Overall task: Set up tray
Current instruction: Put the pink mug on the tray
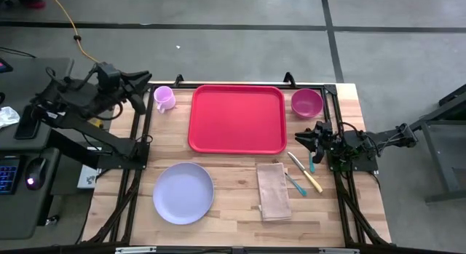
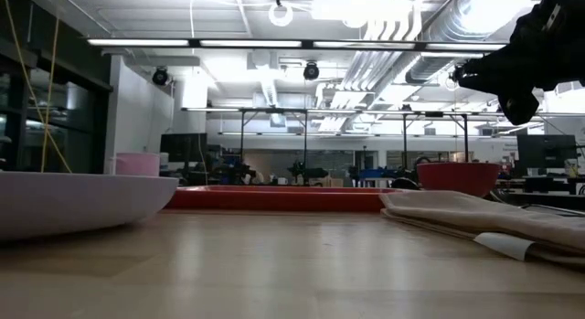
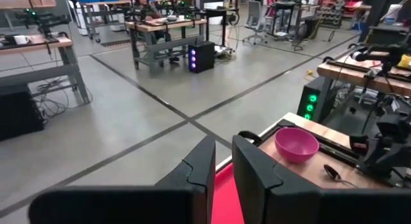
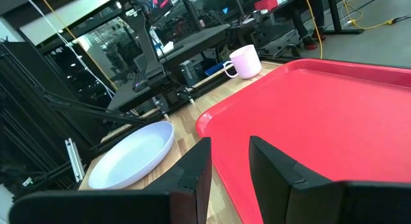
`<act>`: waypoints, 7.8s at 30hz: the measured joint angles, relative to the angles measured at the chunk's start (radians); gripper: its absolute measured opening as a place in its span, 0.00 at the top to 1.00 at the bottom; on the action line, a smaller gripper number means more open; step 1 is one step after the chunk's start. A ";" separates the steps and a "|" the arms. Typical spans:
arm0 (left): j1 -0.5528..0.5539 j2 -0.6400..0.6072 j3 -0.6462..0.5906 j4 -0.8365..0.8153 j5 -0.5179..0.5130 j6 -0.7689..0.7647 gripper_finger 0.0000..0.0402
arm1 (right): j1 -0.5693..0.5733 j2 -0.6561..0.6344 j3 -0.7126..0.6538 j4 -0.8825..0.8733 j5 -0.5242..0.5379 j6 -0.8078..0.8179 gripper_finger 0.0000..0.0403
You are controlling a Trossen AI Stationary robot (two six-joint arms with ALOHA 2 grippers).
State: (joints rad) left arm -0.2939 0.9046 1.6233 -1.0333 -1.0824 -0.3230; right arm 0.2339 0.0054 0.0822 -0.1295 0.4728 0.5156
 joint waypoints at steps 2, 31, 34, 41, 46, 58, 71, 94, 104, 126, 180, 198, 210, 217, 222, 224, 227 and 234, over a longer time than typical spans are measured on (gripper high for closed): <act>0.000 0.010 0.016 -0.015 0.003 -0.016 0.79 | 0.000 0.000 0.000 0.000 0.000 0.000 0.79; 0.916 0.370 0.017 -0.252 0.830 -0.134 0.79 | 0.000 0.000 0.000 -0.001 0.000 0.000 0.79; 1.015 0.406 0.017 -0.257 0.916 -0.100 0.79 | 0.000 0.000 0.000 -0.001 0.000 -0.003 0.79; 1.194 0.468 0.018 -0.300 0.998 -0.009 0.79 | 0.000 0.000 0.001 -0.001 0.000 -0.001 0.79; 1.282 0.499 0.018 -0.337 0.998 0.056 0.79 | 0.000 0.000 0.001 -0.001 0.000 -0.001 0.79; 1.374 0.558 0.017 -0.367 1.073 0.172 0.79 | 0.000 0.000 0.001 -0.002 0.000 0.000 0.79; 1.374 0.629 0.017 -0.402 1.008 0.197 0.79 | 0.000 0.002 0.001 -0.002 0.000 0.000 0.79; 1.399 0.635 -0.187 -0.214 0.965 0.307 0.79 | 0.000 0.002 0.001 -0.001 0.008 0.011 0.79; 1.507 0.635 -0.194 -0.166 1.125 0.350 0.79 | 0.000 0.002 0.001 -0.003 0.007 0.036 0.79; 1.519 0.645 -0.194 -0.178 1.121 0.397 0.79 | 0.000 0.002 0.001 -0.003 0.007 0.045 0.79; 1.518 0.649 -0.168 -0.030 1.001 -0.067 0.79 | 0.000 0.002 0.001 -0.001 0.007 0.049 0.79; 1.518 0.649 -0.168 0.002 1.048 -0.106 0.79 | 0.000 0.002 0.001 -0.002 0.007 0.052 0.79; 1.501 0.649 -0.136 0.005 1.206 -0.240 0.79 | 0.000 0.002 0.001 -0.008 0.007 0.052 0.79; 1.420 0.649 -0.136 -0.089 1.148 -0.262 0.79 | 0.000 0.002 0.001 -0.009 0.006 0.052 0.79; 1.358 0.649 -0.138 -0.162 1.044 -0.284 0.79 | 0.000 0.002 0.001 -0.009 0.006 0.052 0.79; 1.344 0.649 -0.153 -0.168 1.030 -0.285 0.79 | 0.000 0.002 0.001 -0.009 0.006 0.052 0.79; 1.340 0.649 -0.201 -0.180 1.032 -0.286 0.79 | 0.000 0.002 0.001 -0.009 0.005 0.052 0.79; 1.341 0.649 -0.357 -0.176 0.996 -0.315 0.79 | 0.000 0.002 0.001 -0.009 -0.016 0.053 0.79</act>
State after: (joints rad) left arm 1.0473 1.5536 1.2664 -1.2096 -0.0866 -0.6375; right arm 0.2340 0.0073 0.0830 -0.1386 0.4570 0.5682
